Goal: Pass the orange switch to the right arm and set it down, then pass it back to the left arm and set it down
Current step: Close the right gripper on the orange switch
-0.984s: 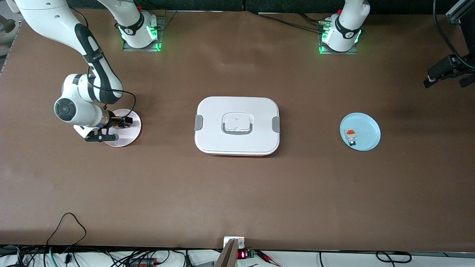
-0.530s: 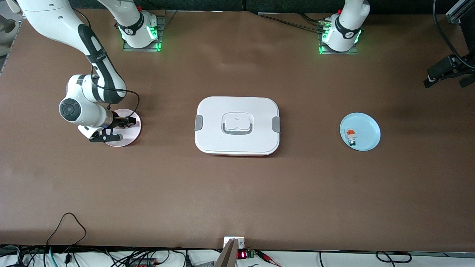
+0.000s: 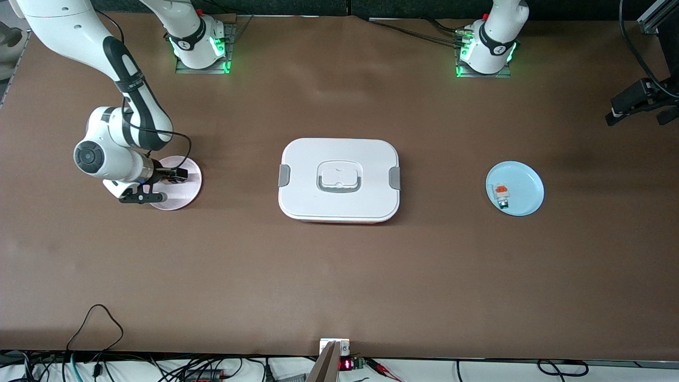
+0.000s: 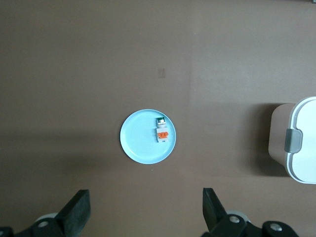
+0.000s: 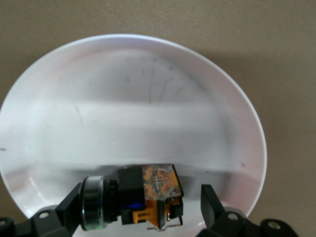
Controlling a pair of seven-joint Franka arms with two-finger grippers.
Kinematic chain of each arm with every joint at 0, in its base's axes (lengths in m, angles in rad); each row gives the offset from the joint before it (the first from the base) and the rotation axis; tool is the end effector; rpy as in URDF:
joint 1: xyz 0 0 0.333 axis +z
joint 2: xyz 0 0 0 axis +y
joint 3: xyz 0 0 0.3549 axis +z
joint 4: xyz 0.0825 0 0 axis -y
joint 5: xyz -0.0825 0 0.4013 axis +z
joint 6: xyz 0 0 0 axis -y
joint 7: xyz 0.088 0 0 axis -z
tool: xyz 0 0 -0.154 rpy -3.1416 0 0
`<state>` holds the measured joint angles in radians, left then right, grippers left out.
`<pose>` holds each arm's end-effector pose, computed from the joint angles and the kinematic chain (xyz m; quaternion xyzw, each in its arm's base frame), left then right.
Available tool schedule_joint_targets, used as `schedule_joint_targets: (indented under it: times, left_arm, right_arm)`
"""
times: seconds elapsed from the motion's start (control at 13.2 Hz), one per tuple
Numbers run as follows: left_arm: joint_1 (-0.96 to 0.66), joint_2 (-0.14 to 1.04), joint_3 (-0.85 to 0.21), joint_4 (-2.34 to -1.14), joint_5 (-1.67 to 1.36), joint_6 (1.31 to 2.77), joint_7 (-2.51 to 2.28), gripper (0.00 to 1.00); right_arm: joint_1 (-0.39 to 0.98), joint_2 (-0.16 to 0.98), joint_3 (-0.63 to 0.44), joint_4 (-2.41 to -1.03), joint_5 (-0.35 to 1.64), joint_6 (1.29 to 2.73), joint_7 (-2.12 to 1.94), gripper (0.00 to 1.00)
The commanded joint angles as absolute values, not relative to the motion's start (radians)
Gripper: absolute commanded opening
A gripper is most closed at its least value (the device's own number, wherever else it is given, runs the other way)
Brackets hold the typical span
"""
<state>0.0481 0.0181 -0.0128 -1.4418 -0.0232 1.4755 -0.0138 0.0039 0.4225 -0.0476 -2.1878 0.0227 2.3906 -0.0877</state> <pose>0.5688 0.0164 0.6602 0.9996 0.0234 0.0079 0.0116 0.5471 -0.0243 0.1495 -0.9939 -0.0138 0.1093 0.0040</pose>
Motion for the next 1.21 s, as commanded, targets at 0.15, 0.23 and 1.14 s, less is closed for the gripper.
schedule_joint_targets:
  times: [0.15,0.23,1.14]
  left_arm:
    - [0.049,0.009,-0.012,-1.445,-0.037,1.463,-0.003,1.00]
    - [0.049,0.009,-0.012,-1.443,-0.037,1.463,-0.003,1.00]
    - [0.044,0.014,-0.014,-1.442,-0.041,1.462,-0.038,1.00]
  right_arm:
    - [-0.002,0.422,-0.037,-2.187,0.043,2.396,-0.115,0.99]
    - [-0.002,0.423,-0.037,-2.187,0.043,2.396,-0.117,0.99]
    - [0.003,0.384,0.003,-2.132,0.044,2.350,-0.189,0.27]
